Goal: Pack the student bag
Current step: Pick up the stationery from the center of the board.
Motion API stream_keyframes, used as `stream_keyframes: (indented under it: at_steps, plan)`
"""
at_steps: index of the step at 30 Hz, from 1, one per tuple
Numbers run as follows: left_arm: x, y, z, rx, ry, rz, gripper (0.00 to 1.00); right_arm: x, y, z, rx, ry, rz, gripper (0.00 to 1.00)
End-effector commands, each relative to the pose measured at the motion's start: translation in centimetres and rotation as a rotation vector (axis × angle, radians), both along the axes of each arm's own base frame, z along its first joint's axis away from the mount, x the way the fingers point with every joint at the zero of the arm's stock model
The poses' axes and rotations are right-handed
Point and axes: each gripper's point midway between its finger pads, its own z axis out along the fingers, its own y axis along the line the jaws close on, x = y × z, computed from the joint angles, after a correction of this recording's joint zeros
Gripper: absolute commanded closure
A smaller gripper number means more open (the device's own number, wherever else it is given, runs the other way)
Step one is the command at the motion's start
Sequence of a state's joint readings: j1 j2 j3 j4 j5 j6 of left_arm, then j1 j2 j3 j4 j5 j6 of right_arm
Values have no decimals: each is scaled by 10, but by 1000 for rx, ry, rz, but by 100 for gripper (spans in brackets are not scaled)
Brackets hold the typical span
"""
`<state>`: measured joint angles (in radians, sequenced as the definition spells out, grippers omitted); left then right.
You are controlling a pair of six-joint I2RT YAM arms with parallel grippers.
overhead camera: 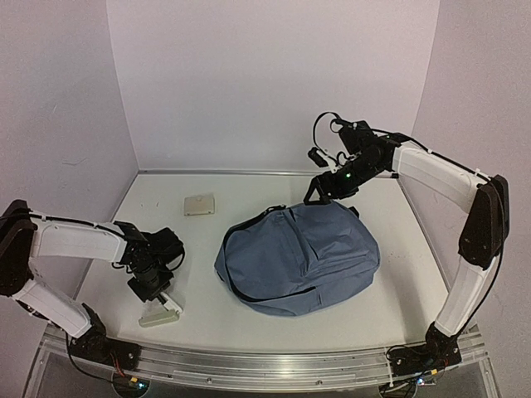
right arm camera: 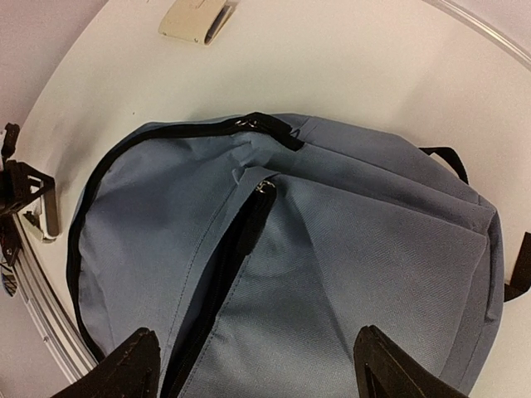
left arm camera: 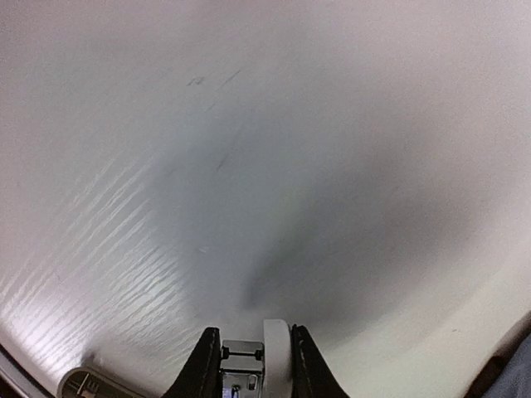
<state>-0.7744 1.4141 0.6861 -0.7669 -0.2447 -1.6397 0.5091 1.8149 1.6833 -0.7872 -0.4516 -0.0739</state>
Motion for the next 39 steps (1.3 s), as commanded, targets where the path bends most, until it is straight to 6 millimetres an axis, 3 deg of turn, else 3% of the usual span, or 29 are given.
stream_keyframes:
  at_steps: [1,5,9,14,18,23,27,30,33,39]
  plan:
    - [63,1,31,68,-113,-140,86,-2,3,25,43,-28,2,20]
    - [106,16,51,271,-76,-239,95,-2,1,27,38,-37,-2,20]
    - [130,21,61,428,2,-313,100,-4,-1,28,33,-40,-3,20]
    - [149,-12,68,274,-104,-406,100,-12,0,26,47,-18,16,19]
    - [161,-36,112,142,-271,-446,100,-25,12,25,119,43,73,19]
    - [168,-79,186,-61,-511,-554,100,-44,49,34,306,169,146,21]
    - [165,-122,236,-113,-629,-672,100,-63,90,43,391,225,203,20]
    - [163,-148,258,-133,-679,-727,100,-77,119,48,439,264,232,17]
    - [164,-164,267,-163,-699,-730,100,-80,140,52,479,273,218,12]
    - [166,-183,277,-258,-750,-709,100,-73,161,57,560,240,163,13]
